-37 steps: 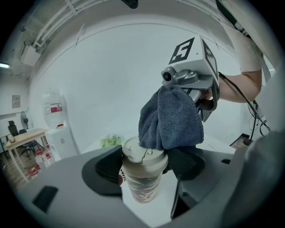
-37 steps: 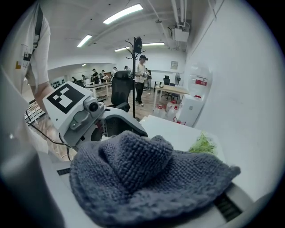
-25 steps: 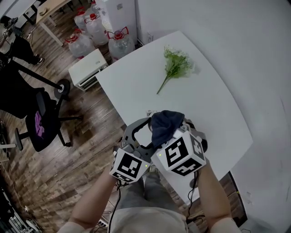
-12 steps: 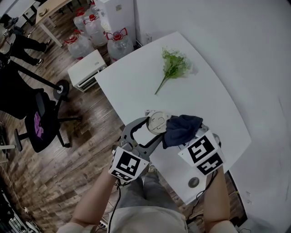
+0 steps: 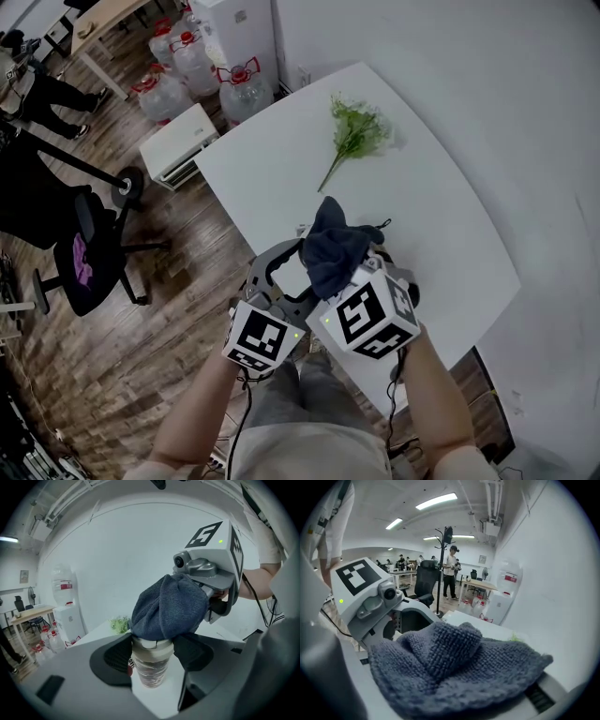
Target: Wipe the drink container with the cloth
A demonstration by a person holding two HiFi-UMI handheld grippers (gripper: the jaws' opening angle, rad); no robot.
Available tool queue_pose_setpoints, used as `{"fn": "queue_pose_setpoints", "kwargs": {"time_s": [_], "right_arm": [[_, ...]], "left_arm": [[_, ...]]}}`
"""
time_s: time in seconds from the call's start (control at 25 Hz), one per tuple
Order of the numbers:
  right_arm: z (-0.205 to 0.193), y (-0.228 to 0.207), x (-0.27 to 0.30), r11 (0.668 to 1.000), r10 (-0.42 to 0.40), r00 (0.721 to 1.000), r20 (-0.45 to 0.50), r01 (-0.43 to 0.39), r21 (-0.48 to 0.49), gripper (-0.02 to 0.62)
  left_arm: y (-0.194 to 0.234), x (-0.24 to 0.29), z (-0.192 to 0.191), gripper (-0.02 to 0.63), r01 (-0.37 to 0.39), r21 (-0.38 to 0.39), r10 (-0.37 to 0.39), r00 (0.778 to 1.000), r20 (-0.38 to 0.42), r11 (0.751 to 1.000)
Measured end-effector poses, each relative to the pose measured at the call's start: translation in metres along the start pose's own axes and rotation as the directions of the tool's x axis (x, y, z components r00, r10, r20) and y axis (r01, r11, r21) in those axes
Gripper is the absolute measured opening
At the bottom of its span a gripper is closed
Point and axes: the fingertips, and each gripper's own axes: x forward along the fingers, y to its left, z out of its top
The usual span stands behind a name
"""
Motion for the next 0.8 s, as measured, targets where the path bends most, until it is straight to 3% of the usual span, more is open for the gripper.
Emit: {"fn": "queue_pose_setpoints", "kwargs": {"time_s": [0.2, 0.36, 0.48, 0.56, 0.8], "right_arm": [[-0.007, 0.01, -0.023, 0.977, 0.096, 0.989, 0.115, -0.116, 0.179, 0.035], [-0.02, 0.008, -0.041, 0.977, 0.094, 0.988, 0.121, -0.115, 0.18, 0.035], [-0.036, -0.004, -0.056, 0.984, 0.012, 0.992, 0.126, -0.034, 0.173, 0.037], [-0.044, -0.015, -0.071, 0.974, -0.064, 0.981, 0.181, 0.022, 0.227, 0.037], [-0.053, -0.032, -0.115, 0.912, -0.256, 0.903, 0.346, 0.108, 0.395, 0.04]], "left_arm": [[-0.001, -0.004, 0.002, 0.293, 0.007, 0.008, -0.007, 1.0, 0.006, 1.0], [0.0, -0.005, 0.002, 0.294, 0.015, 0.007, -0.015, 1.0, 0.001, 1.0], [0.002, -0.002, 0.0, 0.293, 0.012, 0.002, -0.012, 1.0, -0.003, 1.0], [0.002, -0.001, -0.001, 0.293, 0.012, 0.002, -0.012, 1.0, -0.005, 1.0], [0.003, -0.005, -0.002, 0.295, 0.008, -0.036, -0.008, 1.0, -0.003, 0.999]]}}
